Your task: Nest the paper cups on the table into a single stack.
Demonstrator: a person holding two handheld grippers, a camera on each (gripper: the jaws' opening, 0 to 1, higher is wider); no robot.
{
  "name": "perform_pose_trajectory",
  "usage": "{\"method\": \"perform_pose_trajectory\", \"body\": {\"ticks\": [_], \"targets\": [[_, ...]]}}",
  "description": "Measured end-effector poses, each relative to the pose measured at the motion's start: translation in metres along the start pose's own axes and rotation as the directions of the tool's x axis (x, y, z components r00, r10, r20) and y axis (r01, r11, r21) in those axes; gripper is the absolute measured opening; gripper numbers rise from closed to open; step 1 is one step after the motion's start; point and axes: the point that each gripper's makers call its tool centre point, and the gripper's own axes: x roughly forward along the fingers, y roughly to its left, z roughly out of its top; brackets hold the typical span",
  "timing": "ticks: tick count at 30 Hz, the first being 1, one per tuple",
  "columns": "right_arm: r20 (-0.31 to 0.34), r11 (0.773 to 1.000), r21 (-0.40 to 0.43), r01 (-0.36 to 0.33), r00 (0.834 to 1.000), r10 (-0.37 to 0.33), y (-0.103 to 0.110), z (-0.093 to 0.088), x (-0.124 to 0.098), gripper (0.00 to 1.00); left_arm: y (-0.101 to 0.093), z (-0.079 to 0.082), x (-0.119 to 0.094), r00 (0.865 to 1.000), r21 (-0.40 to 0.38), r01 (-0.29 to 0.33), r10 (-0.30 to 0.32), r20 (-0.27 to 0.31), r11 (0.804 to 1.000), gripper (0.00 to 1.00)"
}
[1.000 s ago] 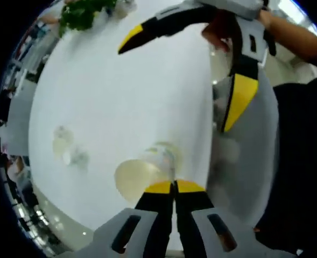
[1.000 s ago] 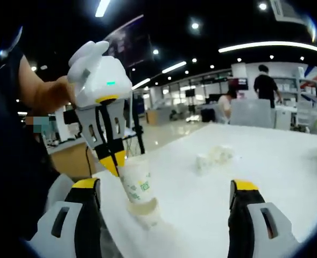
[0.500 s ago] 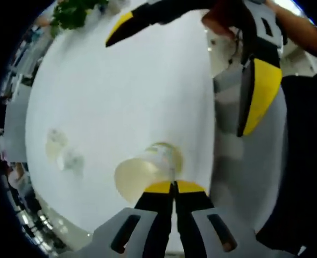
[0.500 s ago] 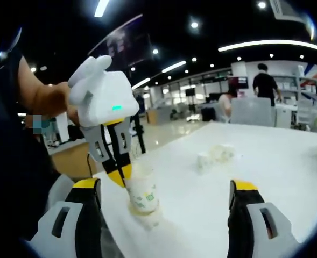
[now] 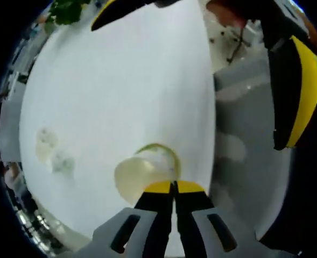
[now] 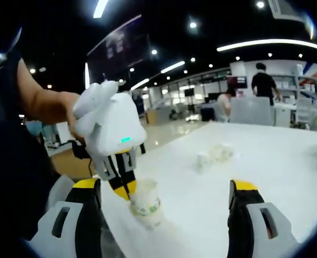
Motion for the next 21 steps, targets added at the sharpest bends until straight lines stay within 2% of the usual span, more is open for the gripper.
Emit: {"method": "perform_pose_trajectory", "body": {"ticks": [11, 14, 21], "targets": [[-0.005, 1.000, -0.025, 0.005, 1.000, -0.005, -0.006, 0.005, -0.002, 0.97, -0.004, -0.003, 0.022, 0.999, 0.032, -0.020, 0.021, -0.034, 0.999, 0.00], [-0.037, 0.999, -0.045, -0.005, 0.999, 0.003, -0.003, -0.002, 0.000, 0.97, -0.007, -0.003, 0.026, 0.999, 0.033, -0.021, 0.022, -0.039, 0.999, 0.00], [-0.044, 0.999, -0.037, -0.007, 0.999, 0.005, -0.004, -0.008, 0.000, 0.98, 0.001, -0.004, 0.031, 0.997, 0.060, -0.065, 0.067, -0.030, 0.996, 0.00]]}}
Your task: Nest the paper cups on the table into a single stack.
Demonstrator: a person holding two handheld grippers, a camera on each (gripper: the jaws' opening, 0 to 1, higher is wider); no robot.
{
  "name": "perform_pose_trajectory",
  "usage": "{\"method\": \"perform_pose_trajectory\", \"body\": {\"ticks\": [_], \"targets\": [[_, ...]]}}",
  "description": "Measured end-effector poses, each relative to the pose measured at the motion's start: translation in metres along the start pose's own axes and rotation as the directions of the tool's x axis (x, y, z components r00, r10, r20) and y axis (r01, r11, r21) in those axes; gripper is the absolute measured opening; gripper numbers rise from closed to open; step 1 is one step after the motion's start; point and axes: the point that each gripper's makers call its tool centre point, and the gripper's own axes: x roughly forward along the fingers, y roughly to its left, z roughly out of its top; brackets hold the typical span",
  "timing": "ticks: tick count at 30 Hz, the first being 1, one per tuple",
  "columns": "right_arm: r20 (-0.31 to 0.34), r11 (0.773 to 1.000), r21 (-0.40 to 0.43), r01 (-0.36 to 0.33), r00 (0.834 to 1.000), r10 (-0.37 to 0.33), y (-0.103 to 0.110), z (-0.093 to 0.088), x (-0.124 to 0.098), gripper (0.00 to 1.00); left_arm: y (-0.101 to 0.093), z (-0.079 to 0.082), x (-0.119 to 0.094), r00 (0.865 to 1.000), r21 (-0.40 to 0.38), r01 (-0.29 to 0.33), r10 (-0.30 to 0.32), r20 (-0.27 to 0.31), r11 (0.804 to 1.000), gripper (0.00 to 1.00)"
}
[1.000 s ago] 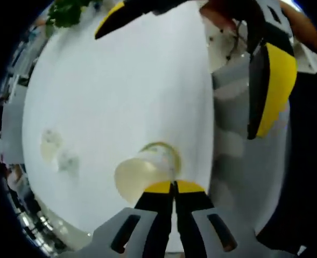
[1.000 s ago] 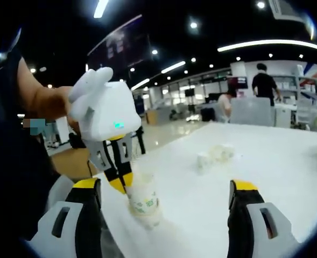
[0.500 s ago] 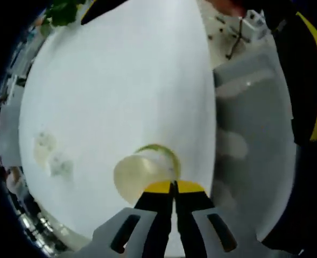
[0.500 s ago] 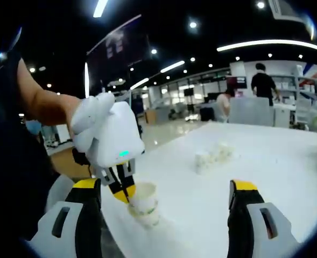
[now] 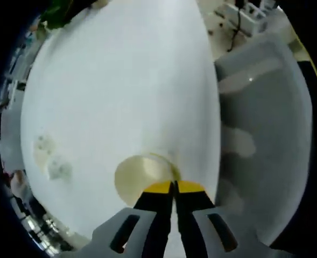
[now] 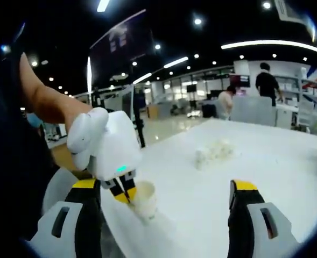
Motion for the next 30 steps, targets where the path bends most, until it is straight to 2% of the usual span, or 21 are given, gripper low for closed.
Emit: {"method": "perform_pose_trajectory", "body": {"ticks": [11, 14, 17, 20, 24, 30], "targets": [[-0.023, 1.000, -0.024, -0.016, 1.000, 0.015, 0.004, -0.008, -0.001, 1.00, 0.001, 0.000, 0.006, 1.000, -0.008, 0.002, -0.002, 0.006, 1.000, 0.01], [-0.022, 1.000, -0.021, -0.011, 1.000, 0.011, 0.003, -0.010, -0.003, 1.00, 0.006, -0.001, 0.005, 1.000, -0.001, -0.020, 0.020, 0.011, 1.000, 0.06], [-0.023, 1.000, -0.021, -0.009, 1.000, 0.008, 0.004, -0.009, -0.003, 1.00, 0.006, -0.004, 0.002, 1.000, -0.013, -0.007, 0.007, 0.009, 1.000, 0.14], [-0.019, 1.000, -0.020, -0.007, 1.000, 0.007, 0.004, -0.008, -0.003, 1.00, 0.006, -0.002, -0.002, 0.999, -0.032, 0.004, -0.002, 0.039, 0.999, 0.25], [-0.017, 1.000, -0.020, -0.008, 1.000, 0.007, 0.004, -0.007, -0.002, 1.00, 0.014, -0.002, -0.006, 0.998, -0.045, -0.022, 0.024, 0.064, 0.999, 0.37], [-0.015, 1.000, -0.019, -0.002, 1.000, 0.002, 0.002, -0.005, -0.002, 1.00, 0.020, -0.005, -0.010, 0.995, -0.051, -0.048, 0.052, 0.086, 0.998, 0.39]]}}
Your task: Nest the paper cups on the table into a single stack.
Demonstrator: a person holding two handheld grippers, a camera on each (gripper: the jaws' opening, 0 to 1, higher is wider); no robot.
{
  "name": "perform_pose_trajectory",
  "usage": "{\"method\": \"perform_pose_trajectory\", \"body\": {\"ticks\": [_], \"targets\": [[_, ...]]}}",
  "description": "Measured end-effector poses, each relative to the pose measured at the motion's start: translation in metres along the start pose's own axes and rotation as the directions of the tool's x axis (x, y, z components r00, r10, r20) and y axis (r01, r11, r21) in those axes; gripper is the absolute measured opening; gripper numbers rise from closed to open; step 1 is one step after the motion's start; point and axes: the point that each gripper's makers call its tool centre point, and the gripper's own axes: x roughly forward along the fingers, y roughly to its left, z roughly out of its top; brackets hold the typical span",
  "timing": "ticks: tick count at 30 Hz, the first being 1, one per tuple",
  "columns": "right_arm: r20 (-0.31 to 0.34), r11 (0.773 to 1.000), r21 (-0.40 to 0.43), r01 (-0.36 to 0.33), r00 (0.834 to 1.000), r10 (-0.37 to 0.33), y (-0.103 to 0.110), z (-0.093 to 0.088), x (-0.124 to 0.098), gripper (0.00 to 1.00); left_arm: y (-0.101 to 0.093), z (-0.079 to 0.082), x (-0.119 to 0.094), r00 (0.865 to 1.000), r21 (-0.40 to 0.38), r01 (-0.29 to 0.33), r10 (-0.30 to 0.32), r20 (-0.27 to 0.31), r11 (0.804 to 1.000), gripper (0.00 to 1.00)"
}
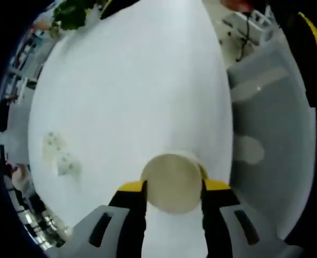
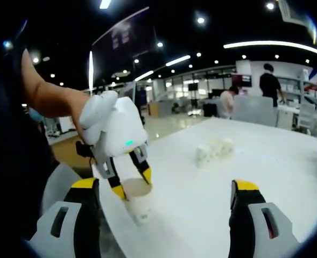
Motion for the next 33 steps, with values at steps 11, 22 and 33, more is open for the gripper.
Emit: {"method": "perform_pose_trajectory", "body": {"ticks": [11, 22, 33], "targets": [[0.006, 1.000, 0.006, -0.001, 1.000, 0.001, 0.002, 0.001, 0.002, 1.00, 0.007, 0.001, -0.003, 0.999, 0.038, -0.052, 0.052, 0.006, 0.998, 0.49], [0.005, 1.000, 0.011, 0.005, 1.000, -0.005, 0.001, -0.001, 0.001, 0.99, 0.029, -0.003, -0.004, 0.982, 0.129, -0.187, 0.188, 0.006, 0.974, 0.47], [0.007, 1.000, 0.016, 0.001, 1.000, -0.001, 0.005, -0.001, 0.002, 0.99, 0.046, -0.003, -0.004, 0.976, 0.055, -0.218, 0.216, 0.037, 0.974, 0.72]]}}
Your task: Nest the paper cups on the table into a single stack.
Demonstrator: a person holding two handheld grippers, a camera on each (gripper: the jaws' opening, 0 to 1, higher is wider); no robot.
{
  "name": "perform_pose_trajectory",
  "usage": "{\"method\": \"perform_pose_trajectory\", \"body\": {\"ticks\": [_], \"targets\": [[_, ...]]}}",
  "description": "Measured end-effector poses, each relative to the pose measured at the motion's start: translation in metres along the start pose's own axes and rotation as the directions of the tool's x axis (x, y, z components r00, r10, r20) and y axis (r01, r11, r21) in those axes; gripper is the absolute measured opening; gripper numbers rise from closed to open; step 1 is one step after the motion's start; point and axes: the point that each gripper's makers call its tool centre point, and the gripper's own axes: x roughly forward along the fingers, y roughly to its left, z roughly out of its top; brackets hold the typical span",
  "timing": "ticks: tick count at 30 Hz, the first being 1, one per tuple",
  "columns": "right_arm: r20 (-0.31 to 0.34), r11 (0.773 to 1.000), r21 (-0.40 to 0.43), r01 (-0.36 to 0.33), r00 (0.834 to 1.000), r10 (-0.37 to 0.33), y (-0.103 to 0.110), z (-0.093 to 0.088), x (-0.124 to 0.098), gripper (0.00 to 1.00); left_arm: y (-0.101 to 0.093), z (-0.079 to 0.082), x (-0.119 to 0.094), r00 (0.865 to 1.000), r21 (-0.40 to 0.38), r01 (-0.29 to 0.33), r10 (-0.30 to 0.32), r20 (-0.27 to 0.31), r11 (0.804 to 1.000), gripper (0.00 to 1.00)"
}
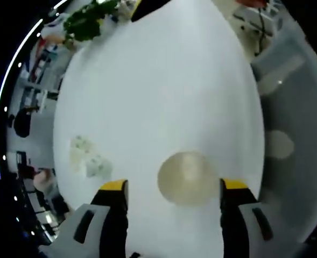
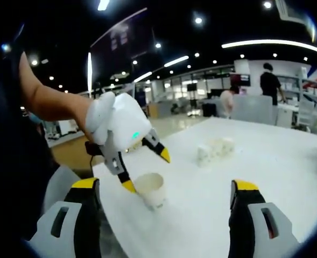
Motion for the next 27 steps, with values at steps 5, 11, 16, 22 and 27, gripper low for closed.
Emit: {"method": "perform_pose_trajectory", "body": {"ticks": [5, 11, 16, 22, 27], "targets": [[0.006, 1.000, 0.002, 0.005, 1.000, -0.005, -0.002, 0.002, -0.001, 0.99, 0.004, 0.002, -0.003, 0.999, -0.039, -0.002, 0.003, 0.041, 0.999, 0.81], [0.015, 1.000, -0.003, 0.027, 1.000, -0.027, -0.011, 0.009, -0.005, 0.99, 0.022, 0.007, -0.020, 0.980, -0.207, 0.011, 0.030, 0.196, 0.978, 0.98], [0.027, 0.999, -0.011, 0.047, 0.999, -0.046, -0.019, 0.016, -0.007, 0.99, 0.055, 0.008, -0.057, 0.900, -0.426, 0.062, 0.134, 0.414, 0.902, 0.99], [0.029, 0.998, -0.023, 0.062, 0.998, -0.061, -0.025, 0.021, -0.006, 1.00, 0.085, -0.015, -0.088, 0.780, -0.562, 0.117, 0.274, 0.562, 0.819, 0.99], [0.036, 0.997, -0.031, 0.071, 0.997, -0.070, -0.029, 0.027, -0.004, 1.00, 0.098, -0.042, -0.102, 0.689, -0.625, 0.135, 0.381, 0.617, 0.769, 1.00]]}}
